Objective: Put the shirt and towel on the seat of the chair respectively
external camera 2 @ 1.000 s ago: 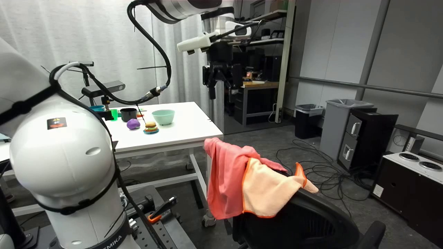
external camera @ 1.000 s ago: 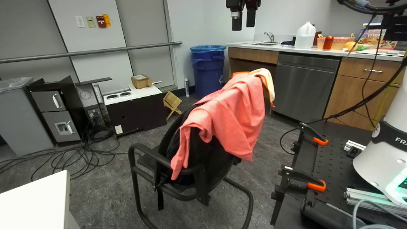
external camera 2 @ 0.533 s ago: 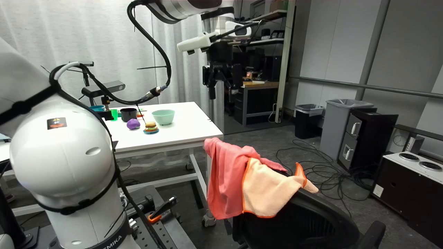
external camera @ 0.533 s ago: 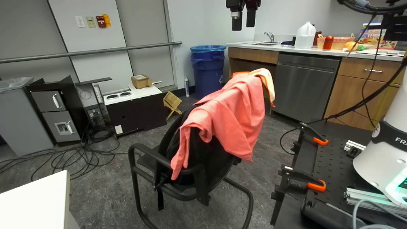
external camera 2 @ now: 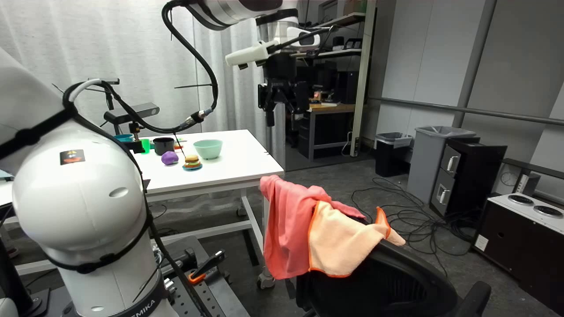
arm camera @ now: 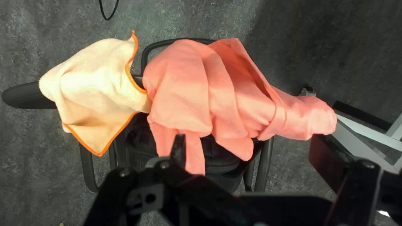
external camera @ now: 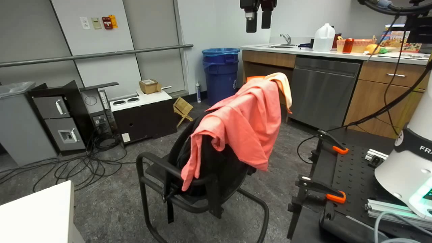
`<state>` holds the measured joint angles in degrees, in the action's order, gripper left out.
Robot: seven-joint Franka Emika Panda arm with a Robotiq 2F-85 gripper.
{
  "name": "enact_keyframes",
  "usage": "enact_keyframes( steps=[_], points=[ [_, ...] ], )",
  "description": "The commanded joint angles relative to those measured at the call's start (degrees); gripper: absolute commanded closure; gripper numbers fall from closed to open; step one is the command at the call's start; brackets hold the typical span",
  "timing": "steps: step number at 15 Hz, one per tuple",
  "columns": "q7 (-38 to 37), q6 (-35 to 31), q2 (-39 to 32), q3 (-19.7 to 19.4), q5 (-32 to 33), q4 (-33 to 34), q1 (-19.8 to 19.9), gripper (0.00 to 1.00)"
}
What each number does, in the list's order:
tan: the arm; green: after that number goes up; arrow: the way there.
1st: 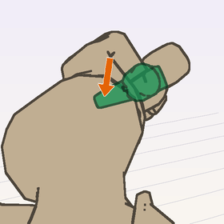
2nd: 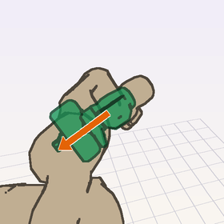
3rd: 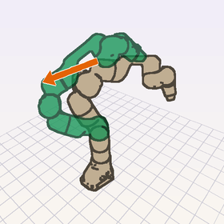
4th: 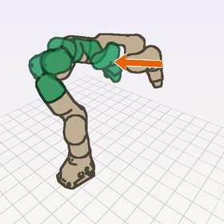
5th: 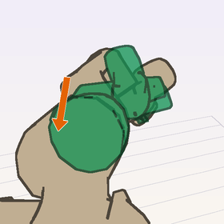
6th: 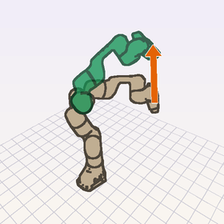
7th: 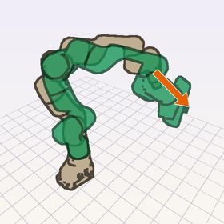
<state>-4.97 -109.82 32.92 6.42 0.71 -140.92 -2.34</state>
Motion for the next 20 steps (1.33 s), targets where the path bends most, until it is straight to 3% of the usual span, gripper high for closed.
enact_keyframes(
  steps=[1,9,20],
  points=[
    [-0.21,0.15,-0.06,-0.37,0.23,0.13,-0.45,0.00],
    [0.87,-1.92,-3.42,-0.58,1.99,0.92,-0.14,0.00],
    [1.54,-13.47,-16.40,-2.40,1.90,0.93,0.30,0.00]
  ],
)
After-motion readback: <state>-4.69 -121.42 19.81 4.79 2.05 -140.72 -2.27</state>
